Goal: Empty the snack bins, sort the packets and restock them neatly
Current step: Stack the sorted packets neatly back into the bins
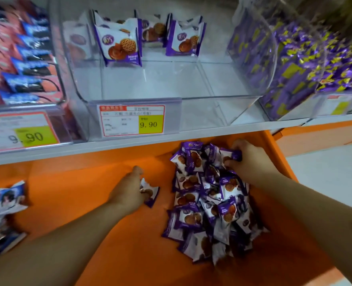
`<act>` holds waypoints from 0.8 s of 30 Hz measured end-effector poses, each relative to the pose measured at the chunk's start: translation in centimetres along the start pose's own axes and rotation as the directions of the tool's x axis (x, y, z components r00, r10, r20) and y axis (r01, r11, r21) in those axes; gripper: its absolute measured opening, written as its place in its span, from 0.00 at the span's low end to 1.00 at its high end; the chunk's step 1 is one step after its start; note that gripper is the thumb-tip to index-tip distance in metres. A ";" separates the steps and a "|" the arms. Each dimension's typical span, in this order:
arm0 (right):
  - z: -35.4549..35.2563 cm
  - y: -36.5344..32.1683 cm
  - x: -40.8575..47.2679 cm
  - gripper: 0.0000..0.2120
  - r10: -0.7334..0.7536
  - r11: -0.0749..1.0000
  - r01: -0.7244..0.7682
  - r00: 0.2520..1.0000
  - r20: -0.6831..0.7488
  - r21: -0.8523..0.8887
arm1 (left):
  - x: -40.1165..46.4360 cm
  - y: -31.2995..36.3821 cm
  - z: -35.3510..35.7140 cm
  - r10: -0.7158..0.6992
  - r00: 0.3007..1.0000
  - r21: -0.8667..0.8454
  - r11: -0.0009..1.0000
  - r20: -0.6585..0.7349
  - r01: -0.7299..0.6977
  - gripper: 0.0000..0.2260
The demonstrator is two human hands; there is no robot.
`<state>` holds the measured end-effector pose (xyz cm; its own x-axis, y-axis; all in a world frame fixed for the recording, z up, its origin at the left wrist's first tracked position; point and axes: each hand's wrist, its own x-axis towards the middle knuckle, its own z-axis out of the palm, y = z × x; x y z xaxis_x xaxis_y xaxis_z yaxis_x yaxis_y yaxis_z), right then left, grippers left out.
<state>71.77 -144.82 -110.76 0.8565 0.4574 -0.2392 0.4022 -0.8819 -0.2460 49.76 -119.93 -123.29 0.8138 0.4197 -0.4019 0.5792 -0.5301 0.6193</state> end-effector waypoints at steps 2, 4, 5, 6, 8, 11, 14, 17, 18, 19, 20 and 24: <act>-1.7 -1.4 -1.2 0.19 0.005 0.992 -0.013 0.998 0.065 0.123 | -1.9 -0.1 -1.2 -0.068 0.996 -0.057 0.996 0.053 0.071 0.18; -3.3 -3.2 -3.1 0.21 -0.043 0.950 -0.020 0.980 0.197 0.310 | -4.7 0.2 -3.4 -0.091 0.992 -0.084 0.992 0.082 0.098 0.14; -4.2 -4.2 -4.3 0.21 -0.086 0.930 -0.013 0.964 0.252 0.367 | -6.3 1.6 -5.1 -0.073 0.994 -0.126 0.989 0.080 0.083 0.13; -5.0 -5.4 -5.7 0.21 -0.135 0.915 0.002 0.944 0.300 0.403 | -8.3 3.0 -6.8 -0.076 0.991 -0.158 0.983 0.107 0.092 0.13; -6.7 -7.8 -8.4 0.22 -0.252 0.875 0.050 0.897 0.364 0.481 | -12.1 6.1 -10.2 -0.011 0.980 -0.131 0.991 0.196 0.037 0.15; -9.3 -11.1 -12.0 0.21 -0.383 0.813 0.112 0.842 0.380 0.572 | -16.8 7.8 -14.0 0.024 0.992 -0.339 0.940 0.121 0.019 0.16; -12.6 -14.7 -15.4 0.16 -0.468 0.757 0.192 0.827 0.313 0.625 | -20.6 7.6 -17.7 0.035 0.998 -0.474 0.880 0.052 -0.006 0.14; -15.7 -18.6 -18.3 0.14 -0.531 0.696 0.317 0.831 0.165 0.644 | -23.6 9.5 -21.5 0.075 0.995 -0.582 0.807 -0.062 -0.098 0.16; -16.5 -19.8 -19.1 0.14 -0.534 0.687 0.353 0.838 0.112 0.635 | -24.5 10.1 -22.6 0.097 0.992 -0.625 0.770 -0.086 -0.129 0.16; -17.1 -20.9 -19.7 0.13 -0.535 0.678 0.381 0.842 0.067 0.629 | -25.4 10.6 -23.8 0.087 0.990 -0.667 0.732 -0.107 -0.137 0.15; -17.6 -22.0 -20.3 0.13 -0.534 0.664 0.400 0.845 0.027 0.632 | -26.2 11.0 -24.7 0.094 0.988 -0.699 0.699 -0.125 -0.155 0.15; -18.5 -25.5 -21.5 0.11 -0.500 0.589 0.388 0.864 -0.058 0.709 | -28.7 11.8 -27.3 0.088 0.973 -0.762 0.609 -0.211 -0.221 0.17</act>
<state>49.11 -134.31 -81.99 0.5582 0.8292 -0.0291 0.3399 -0.2606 -0.9037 31.99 -118.07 -86.03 0.8334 0.5175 -0.1938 0.1373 0.1457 0.9797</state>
